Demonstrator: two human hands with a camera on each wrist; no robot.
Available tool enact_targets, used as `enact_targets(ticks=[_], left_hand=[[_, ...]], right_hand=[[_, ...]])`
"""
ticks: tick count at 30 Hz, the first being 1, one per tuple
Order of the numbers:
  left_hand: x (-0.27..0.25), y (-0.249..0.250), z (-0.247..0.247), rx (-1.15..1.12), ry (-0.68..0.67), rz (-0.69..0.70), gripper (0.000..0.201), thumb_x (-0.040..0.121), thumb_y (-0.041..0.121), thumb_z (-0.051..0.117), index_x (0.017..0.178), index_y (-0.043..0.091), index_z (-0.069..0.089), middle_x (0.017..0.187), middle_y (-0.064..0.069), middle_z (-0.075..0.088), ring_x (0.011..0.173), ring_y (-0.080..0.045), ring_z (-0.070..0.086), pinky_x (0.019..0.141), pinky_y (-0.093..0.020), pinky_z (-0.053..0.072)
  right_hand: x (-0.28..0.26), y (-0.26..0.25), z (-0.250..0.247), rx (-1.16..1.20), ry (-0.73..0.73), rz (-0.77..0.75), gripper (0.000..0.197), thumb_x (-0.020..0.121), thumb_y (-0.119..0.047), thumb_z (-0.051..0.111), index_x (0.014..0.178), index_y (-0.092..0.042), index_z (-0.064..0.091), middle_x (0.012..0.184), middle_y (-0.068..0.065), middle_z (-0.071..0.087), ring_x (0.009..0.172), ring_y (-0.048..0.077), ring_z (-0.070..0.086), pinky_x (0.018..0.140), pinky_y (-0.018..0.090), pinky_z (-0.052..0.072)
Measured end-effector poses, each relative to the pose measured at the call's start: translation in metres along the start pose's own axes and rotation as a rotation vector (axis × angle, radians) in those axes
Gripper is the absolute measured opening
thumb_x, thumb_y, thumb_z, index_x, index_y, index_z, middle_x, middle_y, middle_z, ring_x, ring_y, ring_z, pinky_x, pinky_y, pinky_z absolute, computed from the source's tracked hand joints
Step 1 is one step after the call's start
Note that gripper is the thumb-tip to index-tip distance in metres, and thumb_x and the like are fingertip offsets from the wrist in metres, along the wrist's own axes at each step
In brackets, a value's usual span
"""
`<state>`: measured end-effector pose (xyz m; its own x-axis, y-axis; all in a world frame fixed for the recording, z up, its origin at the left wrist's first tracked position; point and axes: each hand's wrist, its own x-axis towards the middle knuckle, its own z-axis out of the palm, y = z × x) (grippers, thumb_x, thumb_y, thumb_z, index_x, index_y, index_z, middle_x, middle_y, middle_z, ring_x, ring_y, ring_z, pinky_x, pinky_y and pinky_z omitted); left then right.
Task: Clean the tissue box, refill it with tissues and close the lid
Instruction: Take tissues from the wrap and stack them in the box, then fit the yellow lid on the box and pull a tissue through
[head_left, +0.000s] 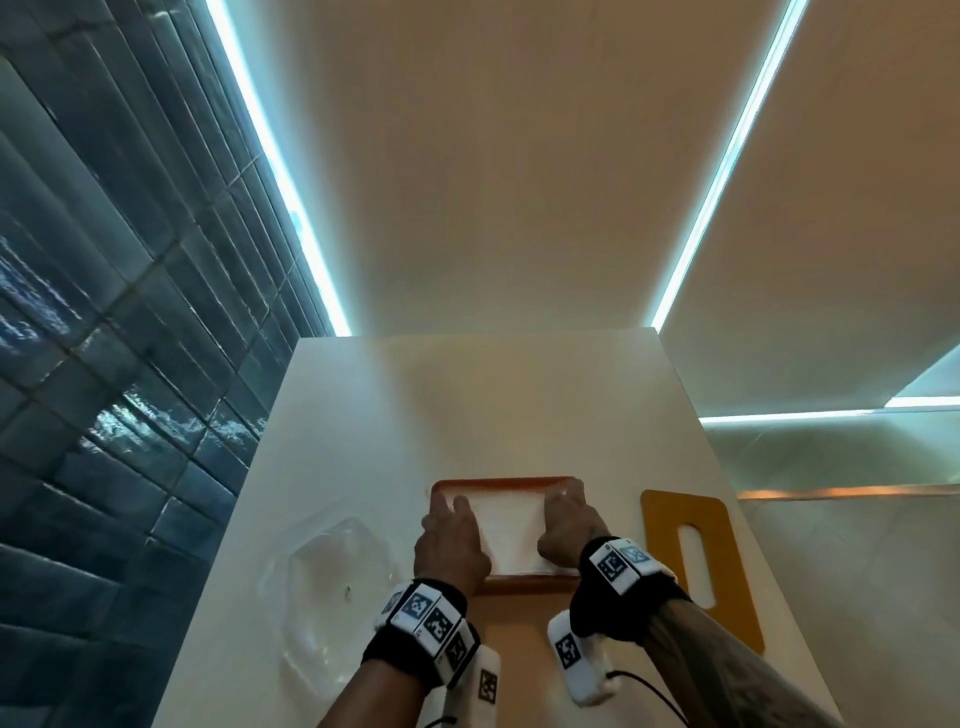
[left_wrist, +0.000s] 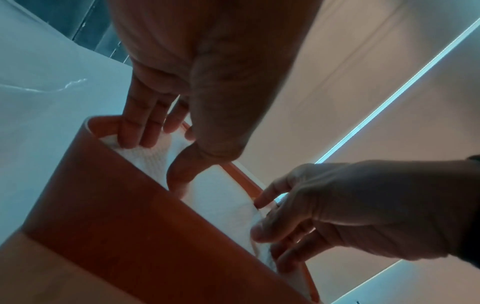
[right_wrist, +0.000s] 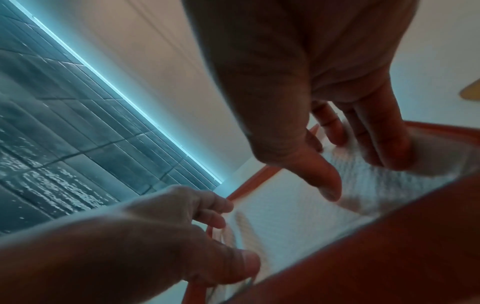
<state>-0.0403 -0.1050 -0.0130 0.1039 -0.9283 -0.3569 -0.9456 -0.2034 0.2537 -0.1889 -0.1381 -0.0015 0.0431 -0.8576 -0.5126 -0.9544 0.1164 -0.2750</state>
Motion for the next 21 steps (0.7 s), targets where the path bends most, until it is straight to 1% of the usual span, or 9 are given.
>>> enact_targets(ticks=[5,9,11,14,16,18,19,20,21], left_hand=[[0.006,0.005,-0.003,0.036,-0.058,-0.011,0.042,0.08,0.004,0.058,0.12,0.005,0.046,0.13,-0.017,0.043,0.114,-0.035,0.051,0.091,-0.041,0.048],[0.005,0.003,-0.007,0.008,0.013,0.002,0.036,0.078,0.003,0.056,0.114,0.007,0.051,0.128,-0.014,0.041,0.11,-0.033,0.05,0.088,-0.04,0.049],[0.004,0.001,-0.006,-0.006,0.006,0.001,0.036,0.078,0.004,0.054,0.113,0.008,0.05,0.127,-0.015,0.043,0.109,-0.033,0.051,0.088,-0.04,0.049],[0.004,-0.001,-0.002,0.007,-0.046,0.018,0.035,0.08,0.008,0.053,0.115,0.008,0.05,0.129,-0.015,0.043,0.112,-0.033,0.049,0.089,-0.04,0.047],[0.004,-0.002,-0.001,0.029,-0.063,0.03,0.038,0.081,0.01,0.054,0.118,0.008,0.05,0.13,-0.015,0.044,0.113,-0.033,0.049,0.089,-0.04,0.047],[0.005,-0.004,0.0,0.02,-0.07,0.037,0.038,0.08,0.01,0.055,0.118,0.009,0.051,0.129,-0.014,0.046,0.112,-0.032,0.05,0.089,-0.04,0.048],[0.005,-0.005,-0.001,-0.003,-0.064,0.041,0.036,0.08,0.01,0.055,0.116,0.01,0.052,0.127,-0.013,0.047,0.111,-0.031,0.052,0.089,-0.04,0.048],[0.005,-0.007,-0.002,-0.038,-0.045,0.046,0.034,0.08,0.01,0.056,0.113,0.012,0.055,0.126,-0.01,0.05,0.109,-0.029,0.055,0.088,-0.039,0.05],[0.005,-0.008,-0.003,-0.086,-0.012,0.05,0.032,0.08,0.011,0.057,0.112,0.015,0.058,0.124,-0.007,0.052,0.107,-0.026,0.057,0.087,-0.038,0.051]], right_hand=[[0.005,-0.001,0.005,-0.032,-0.024,-0.006,0.052,0.084,-0.006,0.053,0.133,-0.002,0.038,0.141,0.022,0.024,0.118,0.038,0.052,0.102,0.035,0.045],[0.01,0.001,0.001,-0.066,0.001,0.016,0.045,0.083,-0.009,0.057,0.126,-0.003,0.042,0.132,0.019,0.03,0.108,0.038,0.057,0.094,0.038,0.051],[0.012,0.001,0.006,-0.108,0.016,0.019,0.046,0.083,-0.011,0.058,0.126,-0.003,0.043,0.132,0.019,0.031,0.11,0.037,0.054,0.093,0.038,0.05],[0.013,0.003,0.015,-0.153,0.023,-0.021,0.046,0.084,-0.012,0.058,0.126,-0.001,0.043,0.134,0.018,0.028,0.116,0.036,0.048,0.095,0.037,0.048],[0.016,0.01,0.014,-0.12,0.007,-0.094,0.04,0.083,-0.013,0.057,0.121,-0.002,0.048,0.132,0.017,0.031,0.112,0.035,0.052,0.094,0.036,0.049],[0.016,0.024,0.007,0.041,0.037,-0.184,0.03,0.083,-0.018,0.059,0.111,-0.006,0.058,0.123,0.013,0.048,0.103,0.032,0.06,0.084,0.033,0.051],[0.014,0.033,0.0,0.172,0.1,-0.199,0.023,0.084,-0.021,0.061,0.104,-0.008,0.063,0.113,0.01,0.06,0.095,0.03,0.065,0.077,0.032,0.051],[0.011,0.045,-0.008,0.306,0.198,-0.177,0.014,0.085,-0.022,0.063,0.094,-0.011,0.067,0.097,0.006,0.068,0.083,0.027,0.068,0.07,0.034,0.054],[0.01,0.061,-0.016,0.395,0.332,-0.129,0.01,0.087,-0.022,0.065,0.083,-0.013,0.067,0.082,0.003,0.07,0.072,0.024,0.067,0.063,0.035,0.055]])
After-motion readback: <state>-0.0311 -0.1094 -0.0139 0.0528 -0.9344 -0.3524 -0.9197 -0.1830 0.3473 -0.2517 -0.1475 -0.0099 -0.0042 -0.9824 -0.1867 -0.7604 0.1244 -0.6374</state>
